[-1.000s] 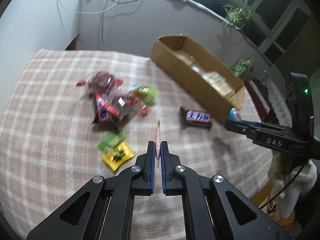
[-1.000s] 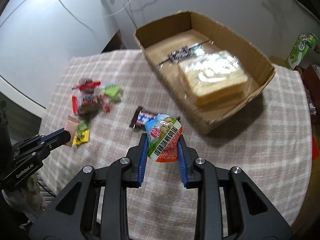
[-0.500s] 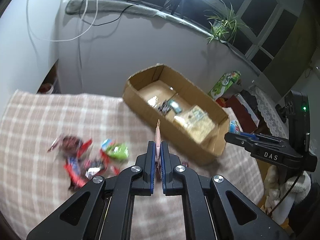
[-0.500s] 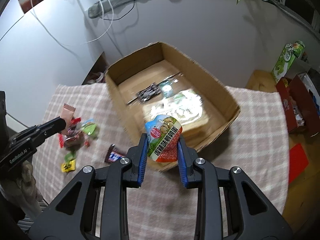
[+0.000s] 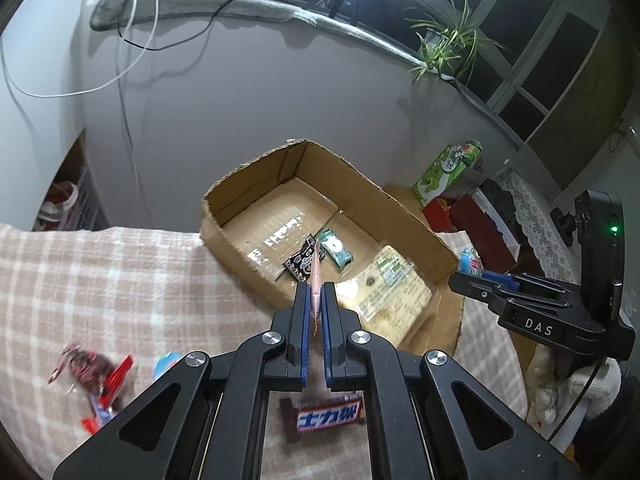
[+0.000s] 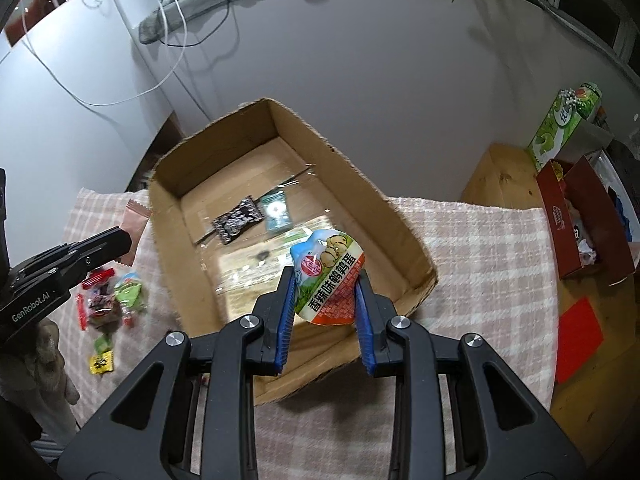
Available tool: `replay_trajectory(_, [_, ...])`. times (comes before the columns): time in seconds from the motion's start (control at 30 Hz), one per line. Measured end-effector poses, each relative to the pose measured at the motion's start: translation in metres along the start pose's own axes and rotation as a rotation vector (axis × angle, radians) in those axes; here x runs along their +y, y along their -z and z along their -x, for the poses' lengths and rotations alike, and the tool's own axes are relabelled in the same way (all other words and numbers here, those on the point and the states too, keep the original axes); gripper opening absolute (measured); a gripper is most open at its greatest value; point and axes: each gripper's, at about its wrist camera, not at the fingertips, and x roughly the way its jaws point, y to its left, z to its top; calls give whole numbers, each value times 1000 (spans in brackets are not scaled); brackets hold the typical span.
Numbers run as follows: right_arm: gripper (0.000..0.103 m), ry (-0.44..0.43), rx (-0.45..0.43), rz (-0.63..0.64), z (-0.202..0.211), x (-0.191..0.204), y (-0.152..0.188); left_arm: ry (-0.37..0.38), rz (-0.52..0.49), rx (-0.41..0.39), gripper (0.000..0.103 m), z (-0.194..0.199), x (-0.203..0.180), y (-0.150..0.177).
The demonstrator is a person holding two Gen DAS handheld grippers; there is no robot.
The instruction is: Organize snacks
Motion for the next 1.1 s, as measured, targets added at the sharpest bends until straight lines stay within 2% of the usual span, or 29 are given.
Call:
replay_trajectory(0.27, [32, 8, 32, 1, -18, -9, -5, -2, -22, 35, 4, -23, -10, -7])
replay_trajectory(0.4, [44, 13, 31, 16, -18, -7, -5, 2, -30, 54, 5, -29, -13, -7])
replay_trajectory(0.47, [52, 23, 26, 22, -18, -6, -6, -5, -39, 59, 16, -31, -15, -7])
replay_trajectory(0.53, [57, 23, 25, 24, -17, -5, -7, -4, -39, 64, 19, -31, -15, -7])
replay_trajectory(0.63, [58, 31, 23, 31, -16, -3, -7, -14, -36, 72, 24, -33, -14, -8])
replay_trajectory(1.1, [58, 2, 2, 45, 0, 12, -4, -16, -20, 45, 24, -15, -6, -7])
